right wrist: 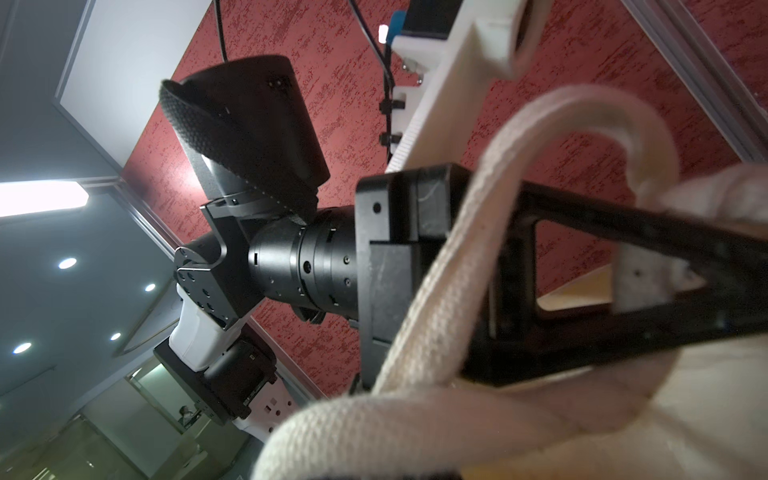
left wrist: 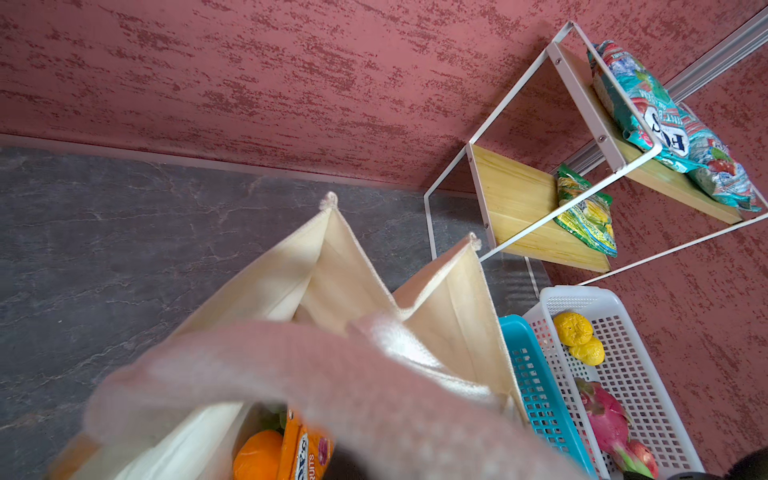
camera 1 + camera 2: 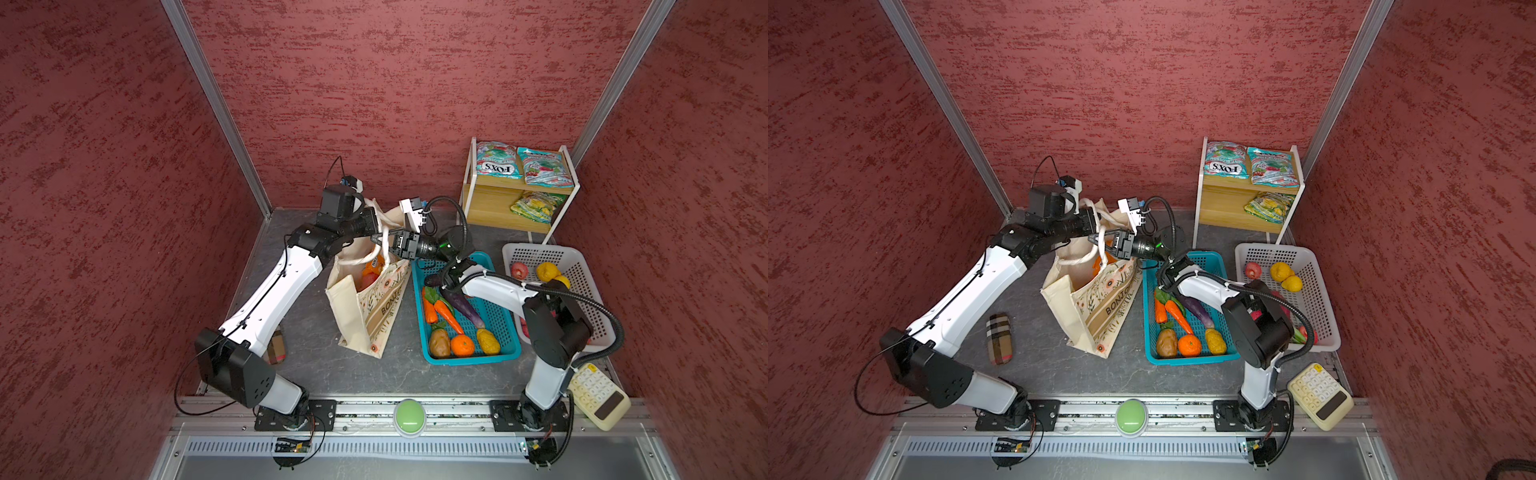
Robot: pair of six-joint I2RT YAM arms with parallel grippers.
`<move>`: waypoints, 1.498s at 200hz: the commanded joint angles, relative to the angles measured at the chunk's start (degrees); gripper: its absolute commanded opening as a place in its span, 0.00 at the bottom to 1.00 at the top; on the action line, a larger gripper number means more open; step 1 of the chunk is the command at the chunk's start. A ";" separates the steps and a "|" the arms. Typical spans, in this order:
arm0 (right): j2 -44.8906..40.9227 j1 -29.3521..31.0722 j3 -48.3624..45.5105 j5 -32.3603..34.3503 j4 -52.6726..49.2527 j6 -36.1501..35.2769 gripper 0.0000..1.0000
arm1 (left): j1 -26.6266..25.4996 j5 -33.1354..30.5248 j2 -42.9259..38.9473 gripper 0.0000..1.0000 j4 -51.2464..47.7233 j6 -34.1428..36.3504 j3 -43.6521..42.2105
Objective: Place the food into the grocery bag and tie it
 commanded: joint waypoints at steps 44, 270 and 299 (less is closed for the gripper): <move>-5.69 1.98 4.10 -1.17 4.50 -7.73 0.05 | 2.73 4.15 -0.55 0.01 -6.39 1.02 -2.36; -6.80 1.37 5.62 7.73 -34.25 -32.72 0.07 | 9.10 27.43 -7.67 0.01 -5.70 -6.20 -0.60; -6.41 1.37 6.63 10.37 -39.51 -35.46 0.07 | 10.23 30.18 -9.64 0.02 -5.52 -7.40 -0.94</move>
